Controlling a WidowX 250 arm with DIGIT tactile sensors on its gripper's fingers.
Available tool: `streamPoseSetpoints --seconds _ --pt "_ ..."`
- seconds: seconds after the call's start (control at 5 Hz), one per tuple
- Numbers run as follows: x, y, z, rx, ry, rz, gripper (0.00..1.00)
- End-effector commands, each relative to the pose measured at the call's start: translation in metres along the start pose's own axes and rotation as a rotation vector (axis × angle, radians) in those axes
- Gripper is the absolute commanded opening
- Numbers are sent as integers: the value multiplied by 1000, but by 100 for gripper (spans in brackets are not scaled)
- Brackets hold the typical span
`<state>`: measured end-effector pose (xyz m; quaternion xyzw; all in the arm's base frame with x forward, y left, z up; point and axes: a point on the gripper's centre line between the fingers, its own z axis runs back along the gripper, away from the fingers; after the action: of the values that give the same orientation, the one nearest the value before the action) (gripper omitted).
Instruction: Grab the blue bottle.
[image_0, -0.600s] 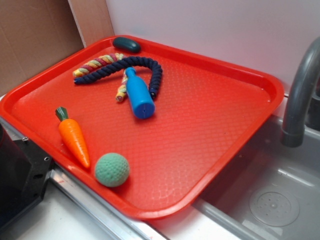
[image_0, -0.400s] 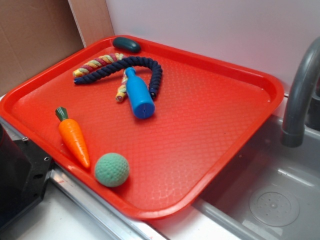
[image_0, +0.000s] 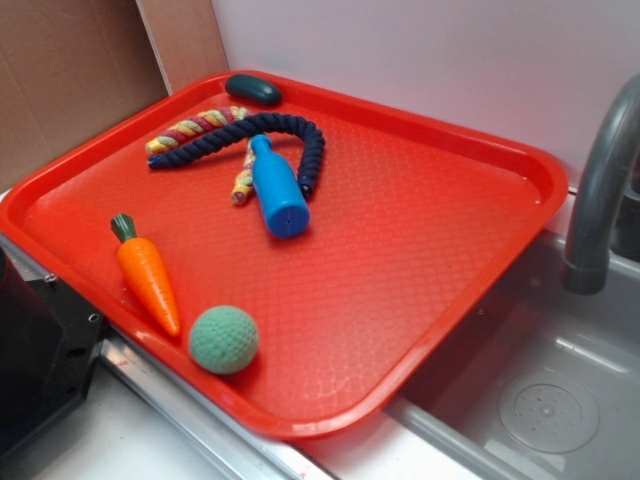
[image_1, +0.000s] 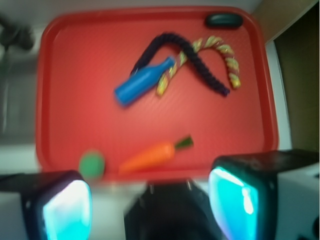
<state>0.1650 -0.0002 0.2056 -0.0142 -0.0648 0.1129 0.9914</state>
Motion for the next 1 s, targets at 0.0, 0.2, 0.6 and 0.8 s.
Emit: streamPoseSetpoints --seconds 0.0,0.2,0.6,0.8 --pt "42 -16 -48 -61 -114 334 100" --pt "31 -21 -68 -67 -74 433 100" --pt "36 -19 -124 -45 41 551 100" --pt "45 -26 -143 -7 16 570 100"
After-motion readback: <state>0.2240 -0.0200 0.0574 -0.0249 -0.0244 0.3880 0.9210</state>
